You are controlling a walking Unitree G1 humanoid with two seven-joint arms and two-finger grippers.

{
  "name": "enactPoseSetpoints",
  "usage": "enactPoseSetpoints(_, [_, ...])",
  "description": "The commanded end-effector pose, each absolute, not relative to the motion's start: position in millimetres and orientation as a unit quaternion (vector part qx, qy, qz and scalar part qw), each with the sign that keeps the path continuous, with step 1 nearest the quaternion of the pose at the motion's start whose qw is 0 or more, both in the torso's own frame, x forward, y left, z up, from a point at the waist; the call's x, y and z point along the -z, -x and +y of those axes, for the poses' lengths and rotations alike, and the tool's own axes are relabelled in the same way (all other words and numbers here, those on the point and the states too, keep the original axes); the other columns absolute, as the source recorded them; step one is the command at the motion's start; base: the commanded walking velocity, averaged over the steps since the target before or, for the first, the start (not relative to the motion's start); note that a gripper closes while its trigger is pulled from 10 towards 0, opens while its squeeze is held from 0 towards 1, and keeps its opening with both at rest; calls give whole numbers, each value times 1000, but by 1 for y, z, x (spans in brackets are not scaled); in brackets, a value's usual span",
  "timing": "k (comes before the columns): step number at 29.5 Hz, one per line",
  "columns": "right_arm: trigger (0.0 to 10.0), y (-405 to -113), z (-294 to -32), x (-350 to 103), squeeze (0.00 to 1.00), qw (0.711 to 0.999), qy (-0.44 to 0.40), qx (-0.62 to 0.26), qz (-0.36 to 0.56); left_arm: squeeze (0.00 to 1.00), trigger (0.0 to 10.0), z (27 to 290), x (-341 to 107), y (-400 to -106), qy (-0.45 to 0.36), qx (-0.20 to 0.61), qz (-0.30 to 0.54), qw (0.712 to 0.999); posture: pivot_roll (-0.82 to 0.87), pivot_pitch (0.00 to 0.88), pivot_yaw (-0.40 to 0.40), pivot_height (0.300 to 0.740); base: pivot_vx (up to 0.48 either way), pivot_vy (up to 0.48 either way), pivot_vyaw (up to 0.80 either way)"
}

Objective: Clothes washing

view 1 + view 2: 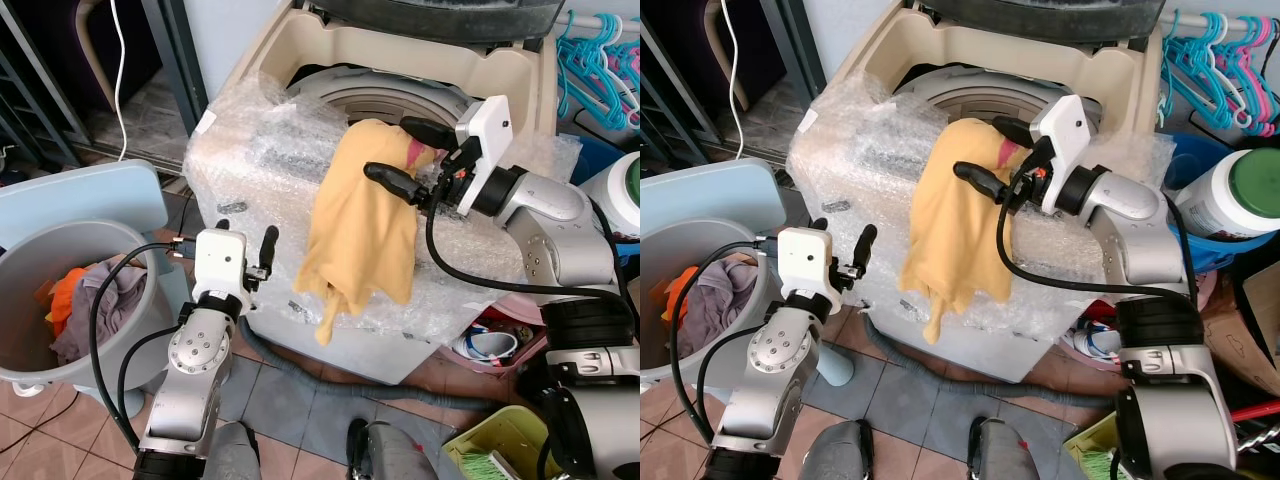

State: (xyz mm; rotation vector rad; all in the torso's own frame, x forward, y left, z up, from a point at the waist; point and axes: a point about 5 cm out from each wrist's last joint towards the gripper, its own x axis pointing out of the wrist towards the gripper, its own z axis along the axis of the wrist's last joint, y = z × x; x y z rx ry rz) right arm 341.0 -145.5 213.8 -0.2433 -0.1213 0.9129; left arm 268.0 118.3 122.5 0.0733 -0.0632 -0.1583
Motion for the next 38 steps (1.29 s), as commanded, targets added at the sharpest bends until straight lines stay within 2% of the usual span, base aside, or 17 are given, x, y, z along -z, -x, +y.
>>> enactPoseSetpoints(1, [0, -340, -144, -203, 0, 888, 134, -438, -31, 0, 10000, 118, -120, -267, -36, 83, -27, 996, 16, 124, -5, 740, 0, 0, 0])
enactPoseSetpoints(4, [0, -342, -142, -192, 0, 892, 159, -423, -5, 0, 10000, 118, -118, -265, -35, 81, -26, 996, 16, 129, -12, 740, 0, 0, 0])
enactPoseSetpoints(11, [0, -349, -145, -190, 0, 890, 254, -378, -13, 0, 10000, 117, -118, -265, -31, 75, -25, 996, 15, 129, -20, 740, 0, 0, 0])
enactPoseSetpoints(19, [0, -353, -150, -190, 0, 890, 277, -362, -18, 0, 10000, 115, -119, -266, -29, 78, -26, 996, 3, 131, -15, 740, 0, 0, 0])
enactPoseSetpoints(24, [0, -354, -155, -189, 0, 896, 263, -357, -7, 0, 10000, 114, -119, -267, -27, 79, -26, 996, 2, 132, -17, 740, 0, 0, 0])
enactPoseSetpoints(29, [0, -363, -160, -199, 0, 916, 210, -341, -11, 0, 10000, 114, -119, -268, -27, 76, -27, 996, 3, 129, -20, 740, 0, 0, 0])
enactPoseSetpoints(33, [0, -384, -165, -223, 0, 943, 139, -302, -10, 0, 10000, 114, -119, -269, -26, 74, -29, 996, 6, 120, -24, 740, 0, 0, 0])
enactPoseSetpoints(38, [0, -399, -171, -241, 0, 958, 111, -266, 1, 0, 10000, 114, -120, -271, -25, 71, -32, 997, 10, 112, -28, 740, 0, 0, 0])
